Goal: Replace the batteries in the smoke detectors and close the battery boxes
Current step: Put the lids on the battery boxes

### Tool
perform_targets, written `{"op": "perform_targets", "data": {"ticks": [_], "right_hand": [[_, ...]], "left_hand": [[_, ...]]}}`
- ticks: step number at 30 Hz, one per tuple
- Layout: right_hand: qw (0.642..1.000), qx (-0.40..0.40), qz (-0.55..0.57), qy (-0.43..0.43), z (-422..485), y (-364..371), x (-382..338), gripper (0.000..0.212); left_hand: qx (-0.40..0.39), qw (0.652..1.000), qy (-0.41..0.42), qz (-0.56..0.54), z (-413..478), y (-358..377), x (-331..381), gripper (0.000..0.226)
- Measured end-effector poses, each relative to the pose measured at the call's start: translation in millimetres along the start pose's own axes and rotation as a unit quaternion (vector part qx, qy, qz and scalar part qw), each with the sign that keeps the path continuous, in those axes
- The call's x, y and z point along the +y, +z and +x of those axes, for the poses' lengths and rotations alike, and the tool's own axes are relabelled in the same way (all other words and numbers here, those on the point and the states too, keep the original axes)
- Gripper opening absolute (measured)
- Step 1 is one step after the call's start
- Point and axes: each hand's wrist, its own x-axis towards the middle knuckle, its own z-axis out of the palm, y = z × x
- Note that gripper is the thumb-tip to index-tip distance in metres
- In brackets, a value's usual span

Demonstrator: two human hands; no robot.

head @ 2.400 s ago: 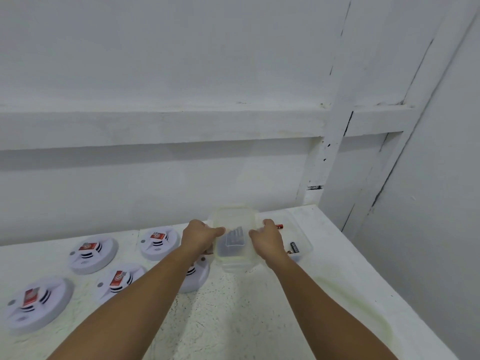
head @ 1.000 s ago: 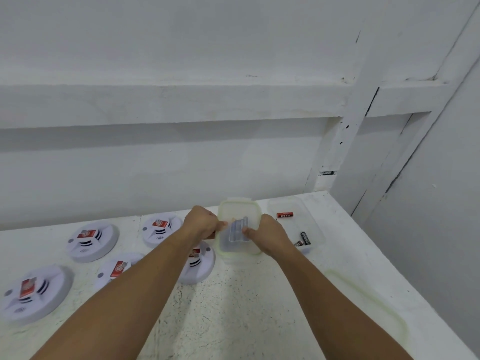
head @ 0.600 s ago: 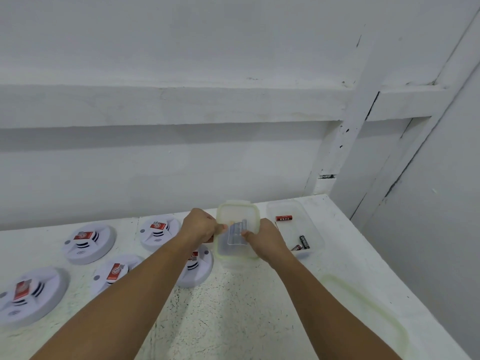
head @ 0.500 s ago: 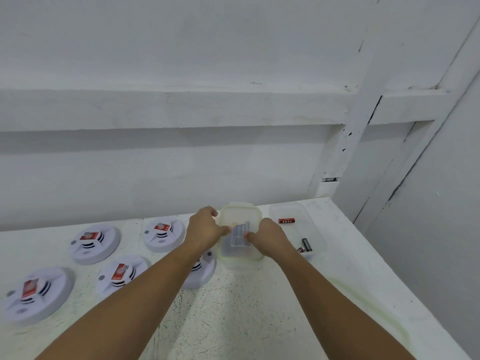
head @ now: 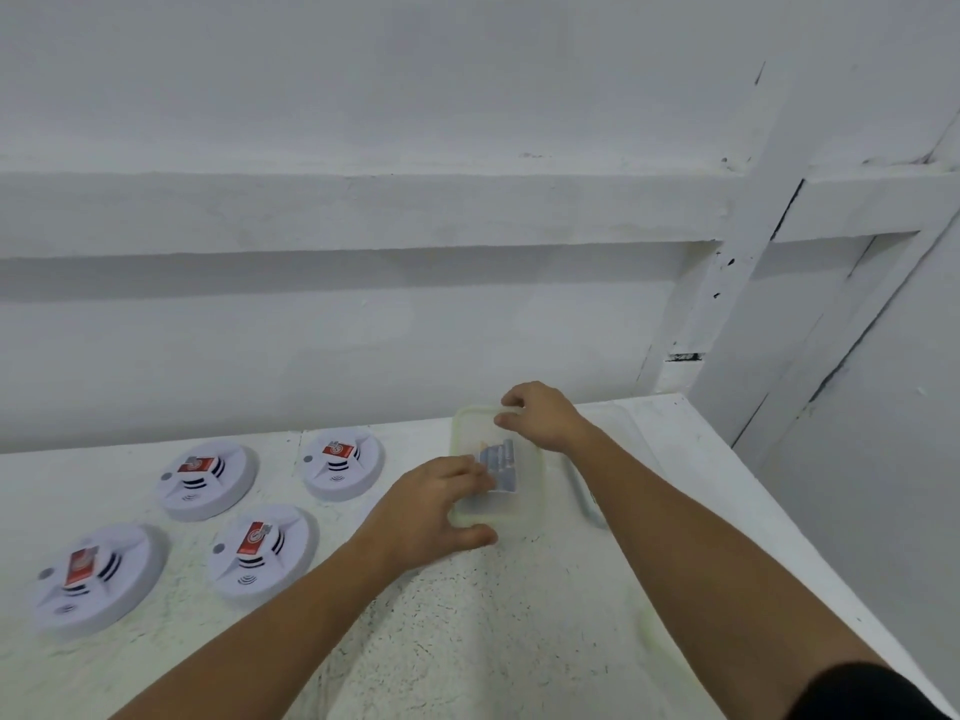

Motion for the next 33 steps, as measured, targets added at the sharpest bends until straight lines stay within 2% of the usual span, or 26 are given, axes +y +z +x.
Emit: {"op": "perform_targets", "data": {"ticks": [3, 6, 13, 17, 21, 24, 28, 33], "right_hand": [[1.0, -0.028, 0.007, -0.002, 8.2, -3.5, -0.8, 0.039], [0.998, -0.06, 0.001, -0.001, 14.5, -8.8, -0.7, 0.036], [0.988, -0.15, 0.004, 0.03, 35.5, -16.3, 2.5, 0.03], [0.983, -0.174, 0.029, 0.057, 44.0, -15.8, 3.5, 0.03], [0.982, -0.181, -0.008, 0.06, 44.5, -18.8, -4.3, 0.028], [0.989, -0.131, -0.056, 0.034, 35.3, -15.8, -9.8, 0.033], [0.992, -0.014, -0.123, -0.028, 11.5, -5.5, -9.0, 0.039], [0.991, 0.114, -0.028, -0.07, -40.5, -11.6, 12.2, 0.031]], "left_hand": [[0.041, 0.999, 0.031, 0.009, -1.7, 8.8, -6.8, 0.061], [0.055, 0.998, 0.015, -0.024, -1.7, 12.9, -10.6, 0.061], [0.046, 0.997, 0.003, -0.057, 3.9, 9.1, -11.6, 0.057], [0.021, 0.998, -0.02, -0.057, 4.2, 6.5, -8.2, 0.056], [-0.009, 0.999, -0.034, -0.035, 5.9, -2.2, -1.4, 0.056], [-0.036, 0.999, -0.035, 0.012, 9.7, -7.7, 6.7, 0.054], [-0.067, 0.991, -0.036, 0.113, 18.4, -10.8, 26.1, 0.051], [-0.008, 0.983, -0.028, 0.181, 22.6, 4.8, 56.4, 0.05]]}}
